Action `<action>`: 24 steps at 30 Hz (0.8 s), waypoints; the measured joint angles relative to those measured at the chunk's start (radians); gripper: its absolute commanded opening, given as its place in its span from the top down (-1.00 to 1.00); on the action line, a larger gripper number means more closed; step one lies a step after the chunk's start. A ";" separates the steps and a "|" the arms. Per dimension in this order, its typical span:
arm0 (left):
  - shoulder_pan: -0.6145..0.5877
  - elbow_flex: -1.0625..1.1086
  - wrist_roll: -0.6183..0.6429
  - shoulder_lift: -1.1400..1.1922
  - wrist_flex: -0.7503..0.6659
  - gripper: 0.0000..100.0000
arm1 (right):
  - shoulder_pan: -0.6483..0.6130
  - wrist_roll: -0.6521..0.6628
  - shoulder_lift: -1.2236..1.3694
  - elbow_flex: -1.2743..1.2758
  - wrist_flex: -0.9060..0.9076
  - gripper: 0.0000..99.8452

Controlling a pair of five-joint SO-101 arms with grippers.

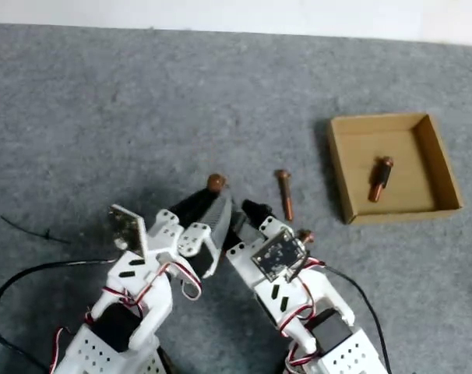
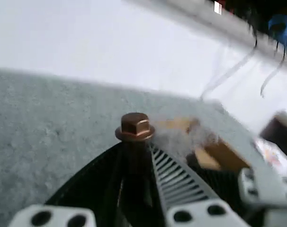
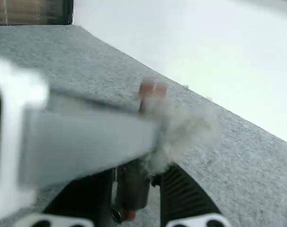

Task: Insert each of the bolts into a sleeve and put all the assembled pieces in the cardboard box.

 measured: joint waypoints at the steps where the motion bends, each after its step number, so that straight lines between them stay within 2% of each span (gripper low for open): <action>1: 0.008 0.000 0.000 0.000 0.011 0.99 | 0.002 0.000 0.000 0.000 0.000 0.99; 5: 0.020 0.000 0.000 -0.002 0.017 0.93 | 0.003 0.000 0.000 0.000 0.000 0.99; 11: -0.009 0.000 -0.002 -0.002 0.028 0.37 | 0.014 0.000 0.000 0.000 0.000 0.99; 13: -0.011 0.000 -0.002 0.003 0.031 0.25 | 0.017 0.000 -0.002 0.000 0.000 0.99; 19: -0.021 0.002 -0.002 0.011 0.043 0.28 | 0.018 0.000 -0.003 0.000 -0.002 0.99; 24: -0.114 0.002 0.095 0.011 0.043 0.29 | 0.018 0.000 -0.003 0.000 -0.002 0.99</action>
